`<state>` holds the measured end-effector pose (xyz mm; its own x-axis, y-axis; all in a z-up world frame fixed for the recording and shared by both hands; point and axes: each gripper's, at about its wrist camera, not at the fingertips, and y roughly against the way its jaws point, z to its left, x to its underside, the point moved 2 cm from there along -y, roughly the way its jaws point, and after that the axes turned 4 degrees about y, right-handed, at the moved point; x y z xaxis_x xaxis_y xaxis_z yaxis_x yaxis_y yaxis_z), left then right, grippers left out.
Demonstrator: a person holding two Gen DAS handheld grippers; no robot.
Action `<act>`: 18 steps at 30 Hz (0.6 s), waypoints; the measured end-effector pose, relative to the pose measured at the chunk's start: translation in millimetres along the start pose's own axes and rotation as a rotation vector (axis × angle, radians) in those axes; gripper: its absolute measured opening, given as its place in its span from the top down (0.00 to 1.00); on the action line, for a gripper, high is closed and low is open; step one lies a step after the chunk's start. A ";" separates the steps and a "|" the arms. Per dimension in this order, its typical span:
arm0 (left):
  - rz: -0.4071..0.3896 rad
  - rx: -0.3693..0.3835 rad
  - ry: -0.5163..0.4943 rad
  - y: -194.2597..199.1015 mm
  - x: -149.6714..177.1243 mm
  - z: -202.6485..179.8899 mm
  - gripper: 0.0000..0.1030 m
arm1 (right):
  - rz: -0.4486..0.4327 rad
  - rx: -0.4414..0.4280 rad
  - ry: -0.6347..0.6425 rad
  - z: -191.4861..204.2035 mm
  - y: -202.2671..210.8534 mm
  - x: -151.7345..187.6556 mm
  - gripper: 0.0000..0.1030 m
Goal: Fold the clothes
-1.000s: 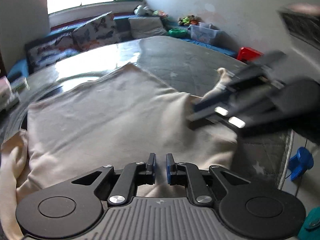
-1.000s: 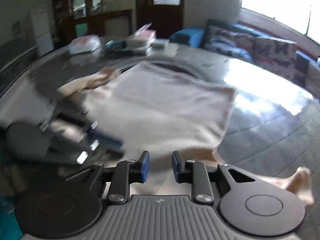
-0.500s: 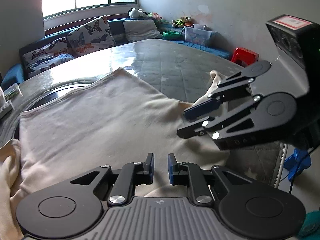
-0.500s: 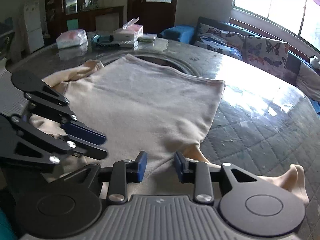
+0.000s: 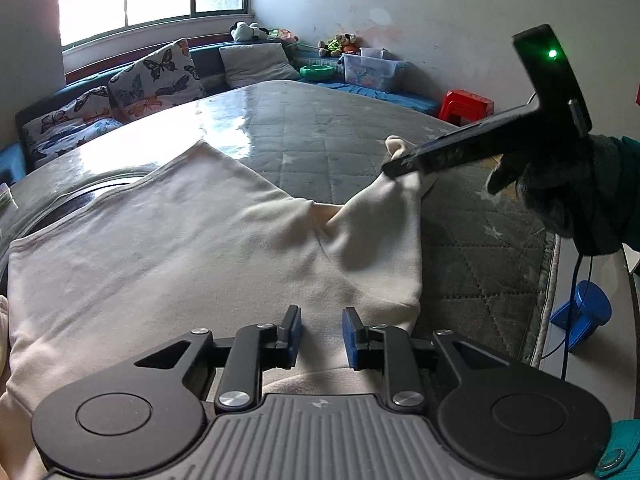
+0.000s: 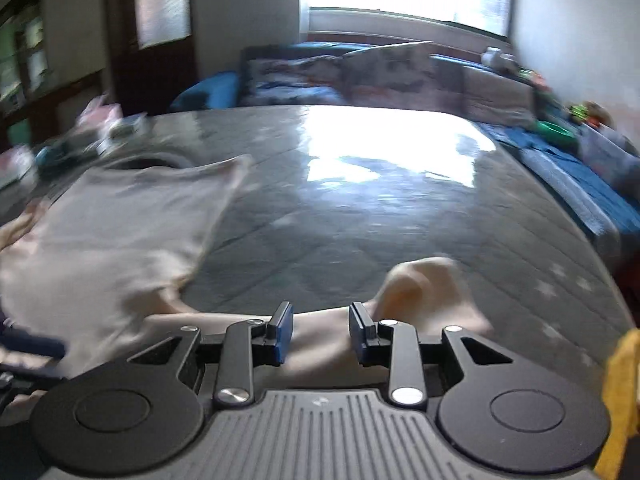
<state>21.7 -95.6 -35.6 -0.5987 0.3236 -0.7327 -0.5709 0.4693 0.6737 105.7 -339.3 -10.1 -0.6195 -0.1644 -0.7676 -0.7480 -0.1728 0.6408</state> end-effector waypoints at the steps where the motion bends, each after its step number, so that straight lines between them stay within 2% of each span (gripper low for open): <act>1: 0.000 0.000 0.000 0.2 0.1 -0.5 0.75 | -0.003 0.018 -0.021 -8.6 -0.1 0.7 0.69; 3: 0.001 0.001 -0.001 0.0 -0.9 -1.2 0.73 | -0.020 0.055 -0.038 -20.0 6.5 1.3 0.66; 9: -0.002 0.003 -0.003 -1.6 -1.2 0.0 0.71 | 0.011 0.184 -0.061 -44.2 8.4 7.9 0.65; 15: -0.003 0.004 -0.008 -2.6 -0.4 -1.8 0.67 | -0.059 0.123 -0.140 -44.5 8.2 -6.4 0.66; 18: -0.004 0.003 -0.014 -3.0 -0.1 -3.0 0.66 | -0.039 0.105 -0.119 -38.5 -5.8 -15.8 0.66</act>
